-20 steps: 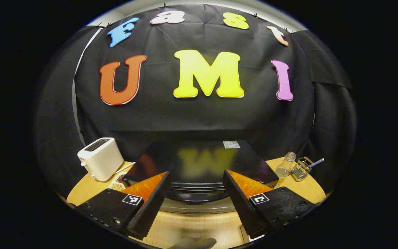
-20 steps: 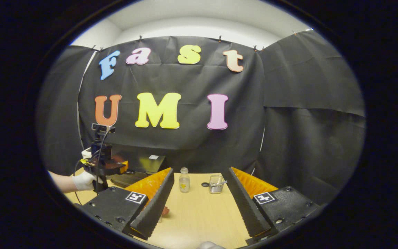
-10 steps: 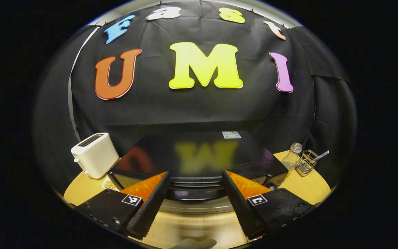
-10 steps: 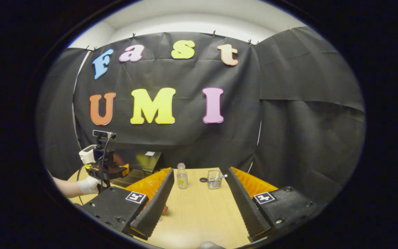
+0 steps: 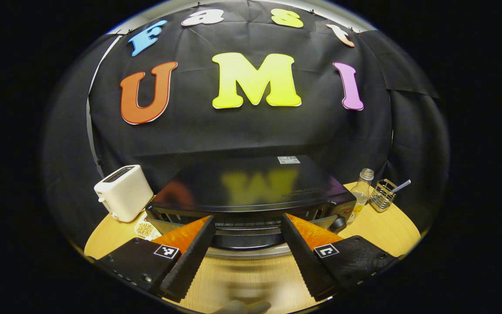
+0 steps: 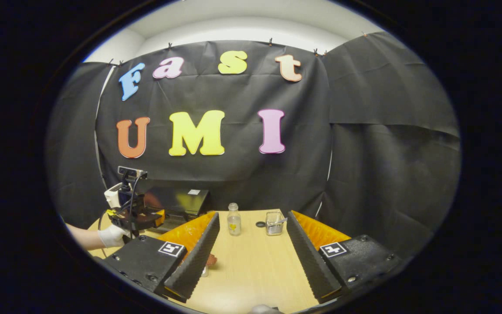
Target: Open the electric oven with the left hand, put the food in, and close the electric oven.
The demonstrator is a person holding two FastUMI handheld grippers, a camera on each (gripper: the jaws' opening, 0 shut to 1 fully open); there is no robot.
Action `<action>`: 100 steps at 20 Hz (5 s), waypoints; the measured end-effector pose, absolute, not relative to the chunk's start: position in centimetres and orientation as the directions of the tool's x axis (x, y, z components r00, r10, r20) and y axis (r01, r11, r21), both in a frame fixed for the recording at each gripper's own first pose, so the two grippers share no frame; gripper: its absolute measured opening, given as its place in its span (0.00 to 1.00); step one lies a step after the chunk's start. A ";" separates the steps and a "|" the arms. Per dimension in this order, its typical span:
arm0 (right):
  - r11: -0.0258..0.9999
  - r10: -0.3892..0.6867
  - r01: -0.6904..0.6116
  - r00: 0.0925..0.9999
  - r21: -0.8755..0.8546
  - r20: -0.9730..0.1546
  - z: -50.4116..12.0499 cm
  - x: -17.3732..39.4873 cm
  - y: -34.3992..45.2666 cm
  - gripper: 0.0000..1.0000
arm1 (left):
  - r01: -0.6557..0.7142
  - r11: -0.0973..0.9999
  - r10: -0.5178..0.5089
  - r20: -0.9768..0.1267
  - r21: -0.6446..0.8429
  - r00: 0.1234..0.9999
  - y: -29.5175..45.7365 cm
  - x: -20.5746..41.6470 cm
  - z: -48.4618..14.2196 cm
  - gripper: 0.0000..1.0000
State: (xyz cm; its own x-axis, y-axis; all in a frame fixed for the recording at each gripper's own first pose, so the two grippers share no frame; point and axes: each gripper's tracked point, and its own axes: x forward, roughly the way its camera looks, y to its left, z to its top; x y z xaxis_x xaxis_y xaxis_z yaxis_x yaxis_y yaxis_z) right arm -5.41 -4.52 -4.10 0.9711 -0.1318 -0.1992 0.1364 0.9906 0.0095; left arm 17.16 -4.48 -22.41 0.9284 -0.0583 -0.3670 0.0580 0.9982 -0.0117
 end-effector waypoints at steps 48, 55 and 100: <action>0.986 -0.140 0.164 0.919 0.034 -0.368 -13.5 -8.6 -4.1 0.98 | 0.065 0.998 -0.061 -0.642 -0.018 0.764 -3.7 2.1 -36.8 0.97; 0.995 -0.032 0.072 0.898 0.076 -0.439 -17.8 -4.7 -2.4 0.98 | 0.133 0.991 -0.112 -0.456 0.014 0.883 -1.9 -0.6 -27.5 0.97; 0.439 0.530 0.108 0.770 0.892 -0.354 -27.3 13.6 19.9 0.15 | -0.144 0.989 0.131 -0.351 -0.011 0.927 9.6 -8.2 -9.7 0.97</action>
State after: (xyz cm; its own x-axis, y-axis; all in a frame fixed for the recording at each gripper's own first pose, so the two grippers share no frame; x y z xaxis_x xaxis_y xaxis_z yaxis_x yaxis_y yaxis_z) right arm 13.62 19.86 -27.35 0.7704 0.5302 -0.3540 0.1081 0.4385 0.8922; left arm -8.22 9.59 -9.74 0.9272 0.1313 -0.3507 -0.1443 0.9895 -0.0108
